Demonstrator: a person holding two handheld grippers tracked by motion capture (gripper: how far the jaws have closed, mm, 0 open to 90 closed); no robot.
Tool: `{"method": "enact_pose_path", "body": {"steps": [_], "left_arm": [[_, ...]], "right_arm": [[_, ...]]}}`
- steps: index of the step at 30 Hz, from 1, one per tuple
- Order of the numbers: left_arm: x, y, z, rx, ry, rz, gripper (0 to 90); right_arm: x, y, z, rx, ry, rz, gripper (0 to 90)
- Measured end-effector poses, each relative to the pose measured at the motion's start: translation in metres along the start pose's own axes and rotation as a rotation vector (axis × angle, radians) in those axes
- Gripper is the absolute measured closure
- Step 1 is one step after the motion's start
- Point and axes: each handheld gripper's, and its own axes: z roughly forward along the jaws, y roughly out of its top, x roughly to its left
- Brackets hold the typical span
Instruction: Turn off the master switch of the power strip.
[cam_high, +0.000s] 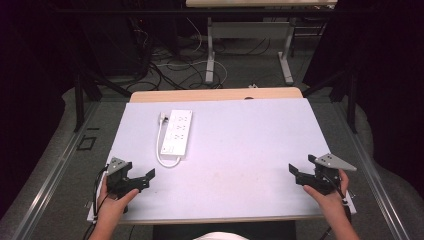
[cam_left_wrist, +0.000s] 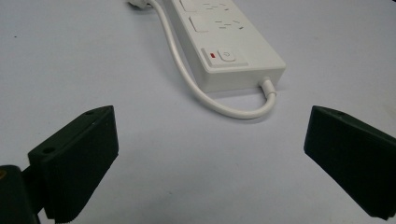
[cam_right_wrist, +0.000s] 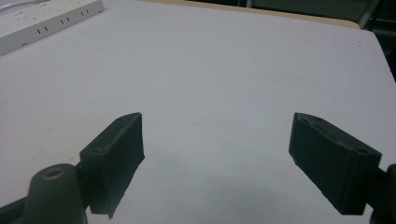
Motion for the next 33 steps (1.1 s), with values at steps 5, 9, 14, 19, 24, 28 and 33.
{"method": "enact_pose_path", "body": {"steps": [5,9,14,19,24,28,33], "left_arm": [[-0.002,0.002,-0.001,-0.001,0.007,0.013,3.2],[-0.003,0.004,-0.003,-0.003,0.010,0.028,7.5],[-0.005,0.009,-0.005,-0.013,0.006,0.024,8.1],[-0.009,0.015,-0.006,-0.015,0.016,0.041,16.1],[-0.014,0.021,-0.004,-0.009,0.011,0.053,16.1],[-0.019,0.026,-0.004,-0.003,0.009,0.072,16.1],[-0.023,0.032,-0.002,0.009,0.006,0.088,16.7]], "right_arm": [[0.004,-0.010,0.001,0.012,0.008,-0.005,17.2],[0.005,-0.015,0.002,0.001,0.003,-0.014,17.2],[0.005,-0.015,0.000,0.010,0.016,0.001,17.2],[0.007,-0.017,0.000,-0.006,0.011,-0.005,17.2],[0.008,-0.017,-0.001,0.008,0.019,-0.004,17.2],[0.009,-0.018,0.000,0.005,0.018,-0.007,17.2],[0.011,-0.019,0.001,0.001,0.025,-0.004,17.2]]}}
